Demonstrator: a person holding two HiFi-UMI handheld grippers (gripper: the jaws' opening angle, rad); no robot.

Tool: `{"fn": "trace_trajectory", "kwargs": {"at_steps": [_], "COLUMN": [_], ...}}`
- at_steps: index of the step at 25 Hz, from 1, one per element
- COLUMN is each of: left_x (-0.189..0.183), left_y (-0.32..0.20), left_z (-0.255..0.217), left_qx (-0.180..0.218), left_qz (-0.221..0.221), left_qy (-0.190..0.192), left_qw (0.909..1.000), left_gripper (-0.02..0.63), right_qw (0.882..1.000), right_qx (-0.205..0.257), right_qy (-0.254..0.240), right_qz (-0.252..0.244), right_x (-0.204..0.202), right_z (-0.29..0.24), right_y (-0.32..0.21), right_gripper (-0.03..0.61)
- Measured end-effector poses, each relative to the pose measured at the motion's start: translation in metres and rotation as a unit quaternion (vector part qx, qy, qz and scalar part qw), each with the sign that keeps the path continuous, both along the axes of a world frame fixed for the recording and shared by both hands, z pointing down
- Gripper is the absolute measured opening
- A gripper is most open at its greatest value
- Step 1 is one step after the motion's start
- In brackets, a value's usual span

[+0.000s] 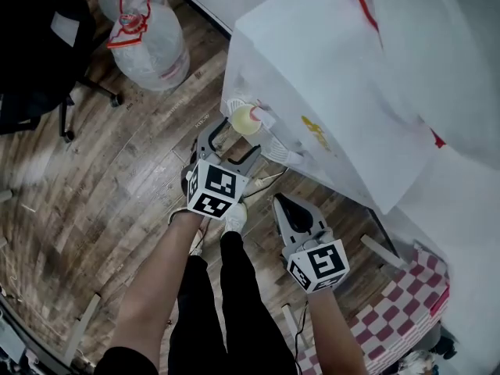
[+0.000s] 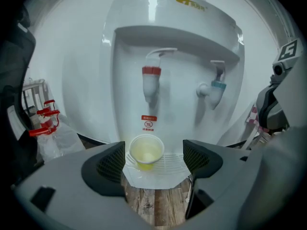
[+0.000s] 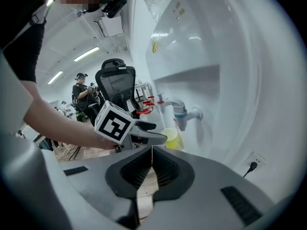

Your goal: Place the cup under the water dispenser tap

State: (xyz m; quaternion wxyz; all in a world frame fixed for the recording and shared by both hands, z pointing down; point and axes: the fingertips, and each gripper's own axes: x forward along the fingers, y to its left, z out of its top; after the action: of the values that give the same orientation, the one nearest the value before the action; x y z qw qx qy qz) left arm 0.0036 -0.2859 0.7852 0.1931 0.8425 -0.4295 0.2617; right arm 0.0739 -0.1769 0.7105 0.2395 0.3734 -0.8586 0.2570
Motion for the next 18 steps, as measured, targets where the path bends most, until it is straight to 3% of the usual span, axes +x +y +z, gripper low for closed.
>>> {"fn": "trace_trajectory", "kwargs": {"at_steps": [5,13,18], "left_x": [-0.009,-0.020,-0.034], "left_y": [0.019,0.048,0.071], "left_z": [-0.033,-0.091,-0.130], "left_qx": [-0.012,-0.012,-0.017], "left_qz": [0.001,-0.006,-0.020], "left_qy": [0.013,0.023,0.042], "left_qw": [0.9998,0.9997,0.9988], "left_gripper": [0.365,0.170,0.085], "right_qw": [1.000,0.999,0.999], "right_qx": [0.006,0.014,0.023], "right_qy": [-0.008,-0.021,-0.020], "right_qz": [0.012,0.034,0.040], "right_x": [-0.009,-0.015,-0.023], "right_z": [-0.023,-0.061,-0.088], "right_y": [0.001,0.011,0.026], "right_gripper": [0.023,0.021,0.021]}}
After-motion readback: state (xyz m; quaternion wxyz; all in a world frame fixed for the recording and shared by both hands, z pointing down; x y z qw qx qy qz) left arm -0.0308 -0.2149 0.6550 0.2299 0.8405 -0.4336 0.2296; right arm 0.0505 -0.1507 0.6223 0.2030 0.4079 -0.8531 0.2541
